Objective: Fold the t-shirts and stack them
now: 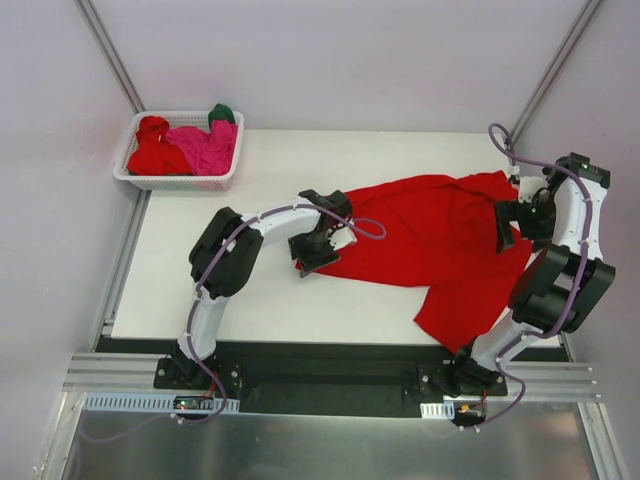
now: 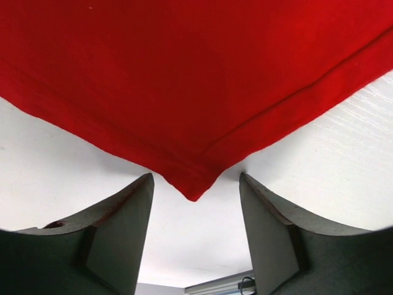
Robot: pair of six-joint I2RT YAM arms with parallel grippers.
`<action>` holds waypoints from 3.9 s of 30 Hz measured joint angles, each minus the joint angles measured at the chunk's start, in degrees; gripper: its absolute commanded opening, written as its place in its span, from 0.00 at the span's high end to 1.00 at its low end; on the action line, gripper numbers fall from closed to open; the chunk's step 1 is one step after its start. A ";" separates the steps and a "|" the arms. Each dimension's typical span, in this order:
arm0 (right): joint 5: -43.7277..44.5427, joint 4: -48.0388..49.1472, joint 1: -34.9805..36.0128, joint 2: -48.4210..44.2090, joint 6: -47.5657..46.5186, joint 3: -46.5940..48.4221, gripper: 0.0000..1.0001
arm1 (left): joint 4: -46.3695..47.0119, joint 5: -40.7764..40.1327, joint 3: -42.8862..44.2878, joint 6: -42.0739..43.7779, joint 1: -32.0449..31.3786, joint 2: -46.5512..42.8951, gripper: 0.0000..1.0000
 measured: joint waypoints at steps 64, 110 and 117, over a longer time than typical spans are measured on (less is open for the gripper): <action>-1.73 -1.73 -0.02 4.63 0.02 4.57 0.04 | -1.70 3.91 -27.87 -1.95 8.07 -17.59 1.00; -3.93 -5.70 3.39 8.76 -3.23 9.62 0.04 | -5.49 -0.39 23.41 6.32 8.92 9.07 0.01; -4.94 -5.68 3.41 8.76 -3.21 9.40 0.04 | -3.69 -0.28 18.75 8.15 8.87 8.96 0.01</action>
